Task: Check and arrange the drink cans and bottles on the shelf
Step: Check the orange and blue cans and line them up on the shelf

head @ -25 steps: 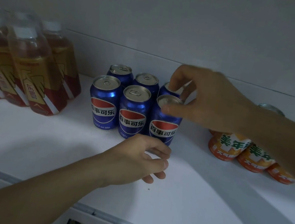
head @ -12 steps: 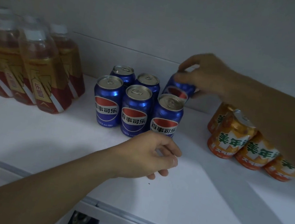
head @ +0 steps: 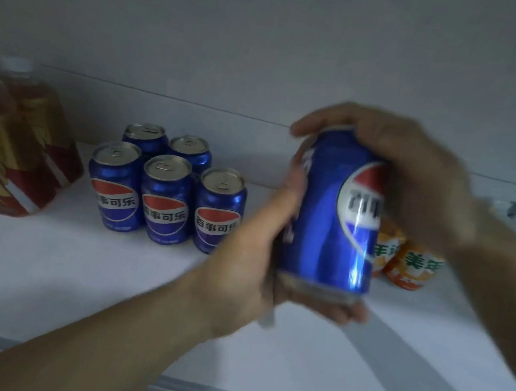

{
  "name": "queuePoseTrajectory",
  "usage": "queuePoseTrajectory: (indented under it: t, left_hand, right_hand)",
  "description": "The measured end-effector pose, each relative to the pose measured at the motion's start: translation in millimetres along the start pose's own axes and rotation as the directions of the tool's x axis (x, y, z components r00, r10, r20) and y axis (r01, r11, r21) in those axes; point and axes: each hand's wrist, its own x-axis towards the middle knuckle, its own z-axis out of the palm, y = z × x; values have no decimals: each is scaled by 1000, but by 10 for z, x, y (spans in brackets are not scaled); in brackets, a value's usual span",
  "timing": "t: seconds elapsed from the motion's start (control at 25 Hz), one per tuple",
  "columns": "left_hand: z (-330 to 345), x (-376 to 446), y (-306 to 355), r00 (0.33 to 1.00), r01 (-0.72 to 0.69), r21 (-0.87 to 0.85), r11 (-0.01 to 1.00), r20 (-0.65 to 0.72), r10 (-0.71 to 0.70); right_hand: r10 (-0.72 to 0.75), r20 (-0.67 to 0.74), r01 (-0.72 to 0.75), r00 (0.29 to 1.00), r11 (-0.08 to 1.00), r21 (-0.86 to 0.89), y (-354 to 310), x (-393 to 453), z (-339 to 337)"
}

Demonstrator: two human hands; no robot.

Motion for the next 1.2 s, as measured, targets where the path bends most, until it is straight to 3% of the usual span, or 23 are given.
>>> queuePoseTrajectory:
  t: [0.2, 0.32, 0.44, 0.52, 0.64, 0.76, 1.04, 1.2]
  left_hand:
    - [116, -58, -241, 963, -61, 392, 918, -217, 157]
    - [108, 2, -229, 944, -54, 495, 867, -257, 206]
    - [108, 45, -244, 950, -9, 493, 870, -266, 161]
    - [78, 46, -252, 971, 20, 412, 911, -227, 81]
    - [60, 56, -235, 985, 34, 249, 968, -170, 9]
    - [65, 92, -253, 968, 39, 187, 982, -252, 10]
    - [24, 80, -279, 970, 90, 141, 986, -237, -54]
    - [-1, 71, -256, 953, 158, 256, 954, -294, -79]
  right_hand:
    - [85, -134, -39, 987, 950, 308, 284, -356, 128]
    - [159, -197, -67, 967, 911, 406, 382, -479, 118]
    - [191, -139, -86, 972, 836, 542, 410, -559, 146]
    - [218, -168, -108, 961, 858, 502, 396, -560, 163]
    - [211, -321, -91, 923, 932, 351, 351, -554, 172]
    - [215, -274, -87, 937, 907, 412, 306, -552, 202]
    - [265, -236, -141, 935, 888, 438, 340, -562, 199]
    - [280, -290, -149, 915, 903, 403, 335, -578, 207]
